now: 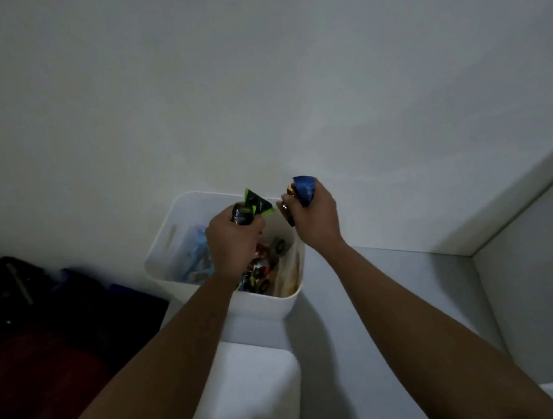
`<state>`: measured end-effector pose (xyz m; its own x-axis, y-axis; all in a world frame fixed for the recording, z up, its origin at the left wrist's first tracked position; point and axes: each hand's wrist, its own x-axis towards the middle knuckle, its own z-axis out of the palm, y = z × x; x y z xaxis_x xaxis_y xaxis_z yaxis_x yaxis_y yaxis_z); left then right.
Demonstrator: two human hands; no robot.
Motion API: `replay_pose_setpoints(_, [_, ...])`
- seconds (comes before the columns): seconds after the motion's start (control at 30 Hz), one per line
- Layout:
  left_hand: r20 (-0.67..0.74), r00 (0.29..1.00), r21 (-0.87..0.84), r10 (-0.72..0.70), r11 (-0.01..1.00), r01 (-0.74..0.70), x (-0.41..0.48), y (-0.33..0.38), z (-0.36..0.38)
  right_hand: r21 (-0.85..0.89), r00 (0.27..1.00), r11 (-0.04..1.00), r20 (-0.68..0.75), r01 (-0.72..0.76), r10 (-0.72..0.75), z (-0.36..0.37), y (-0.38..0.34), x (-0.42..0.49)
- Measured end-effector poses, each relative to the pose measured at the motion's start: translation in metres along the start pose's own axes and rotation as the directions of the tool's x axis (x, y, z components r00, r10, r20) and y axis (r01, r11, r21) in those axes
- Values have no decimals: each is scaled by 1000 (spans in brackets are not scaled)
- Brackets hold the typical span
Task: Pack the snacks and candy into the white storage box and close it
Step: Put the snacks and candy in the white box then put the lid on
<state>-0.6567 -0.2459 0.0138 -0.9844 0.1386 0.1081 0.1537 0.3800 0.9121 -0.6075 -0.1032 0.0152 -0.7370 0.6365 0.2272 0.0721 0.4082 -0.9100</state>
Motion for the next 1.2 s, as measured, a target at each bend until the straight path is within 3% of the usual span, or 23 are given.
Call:
replay_pose_setpoints(0.27, [151, 949, -23, -276, 959, 283, 14, -45, -5, 50, 932, 931, -24, -361, 362, 81, 1, -2])
replay_pose_setpoints(0.6, [348, 855, -52, -385, 903, 427, 32, -69, -2, 121, 898, 891, 11, -437, 439, 92, 4, 4])
replay_pose_setpoints(0.83, [344, 898, 31, -272, 960, 279, 40, -55, -18, 56, 895, 899, -83, -434, 438, 90, -13, 0])
replay_pose_setpoints(1.2, [363, 928, 143, -81, 989, 30, 22, -43, -57, -103, 954, 951, -112, -291, 279, 51, -35, -54])
